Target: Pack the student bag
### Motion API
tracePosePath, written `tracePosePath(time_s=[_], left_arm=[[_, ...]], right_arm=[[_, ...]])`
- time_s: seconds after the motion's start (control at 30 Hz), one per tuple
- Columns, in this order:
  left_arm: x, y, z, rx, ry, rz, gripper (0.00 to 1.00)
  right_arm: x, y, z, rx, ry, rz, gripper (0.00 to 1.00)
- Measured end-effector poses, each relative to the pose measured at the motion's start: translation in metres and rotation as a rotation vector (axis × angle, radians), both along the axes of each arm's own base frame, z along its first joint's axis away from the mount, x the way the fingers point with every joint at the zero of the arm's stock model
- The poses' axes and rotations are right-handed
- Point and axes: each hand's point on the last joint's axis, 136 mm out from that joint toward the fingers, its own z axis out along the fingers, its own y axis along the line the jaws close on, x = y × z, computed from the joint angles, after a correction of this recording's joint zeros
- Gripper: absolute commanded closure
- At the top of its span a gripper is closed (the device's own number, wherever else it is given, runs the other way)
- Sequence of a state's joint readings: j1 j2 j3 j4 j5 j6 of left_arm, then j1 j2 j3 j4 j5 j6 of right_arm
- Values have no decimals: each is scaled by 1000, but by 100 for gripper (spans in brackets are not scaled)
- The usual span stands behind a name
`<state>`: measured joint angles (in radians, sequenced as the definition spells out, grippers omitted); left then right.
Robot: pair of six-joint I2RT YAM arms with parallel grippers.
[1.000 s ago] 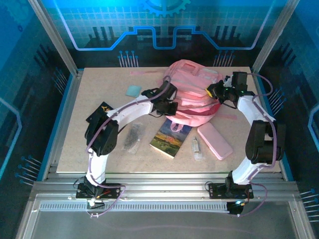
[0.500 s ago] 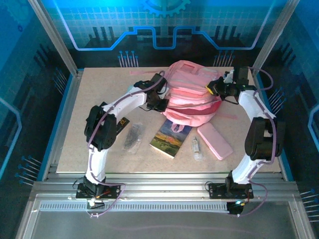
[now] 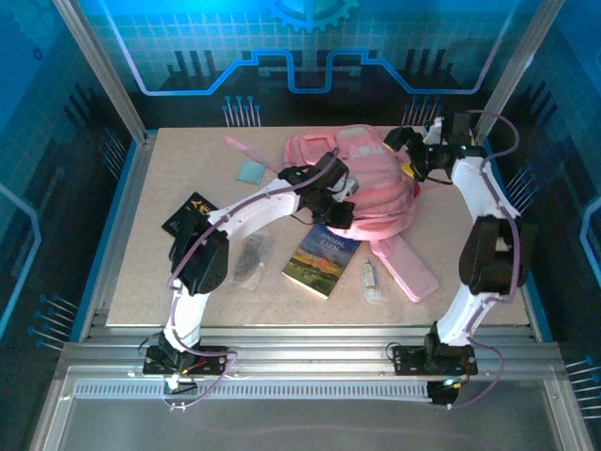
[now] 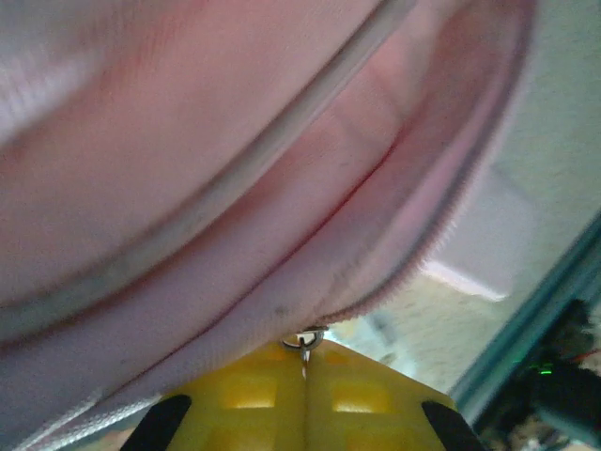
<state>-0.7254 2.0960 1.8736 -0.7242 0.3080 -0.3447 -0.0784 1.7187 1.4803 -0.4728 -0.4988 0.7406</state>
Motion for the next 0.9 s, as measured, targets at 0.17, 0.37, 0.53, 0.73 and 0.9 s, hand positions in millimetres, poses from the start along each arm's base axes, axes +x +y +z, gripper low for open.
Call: tracePosePath(time_s=[0.17,0.37,0.53,0.73,0.9], left_arm=[[18,-28,10,-68,4,14,100],[25,-28,8,-73,18,43,100],[24,-27,6,-68,24,44,100],[20,-15,-15,-27,66,56,100],[19,2,-34,25,83,75,100]], right_arm=[[-58,-4,28,-16,-42,-26,0],[-100,8,-31,94,129,-50,2],[-111,19,-71,172,260,-93,7],[-88,37,-98,200,301,-117,40],[-85,45,-128,201,393,-131,100]])
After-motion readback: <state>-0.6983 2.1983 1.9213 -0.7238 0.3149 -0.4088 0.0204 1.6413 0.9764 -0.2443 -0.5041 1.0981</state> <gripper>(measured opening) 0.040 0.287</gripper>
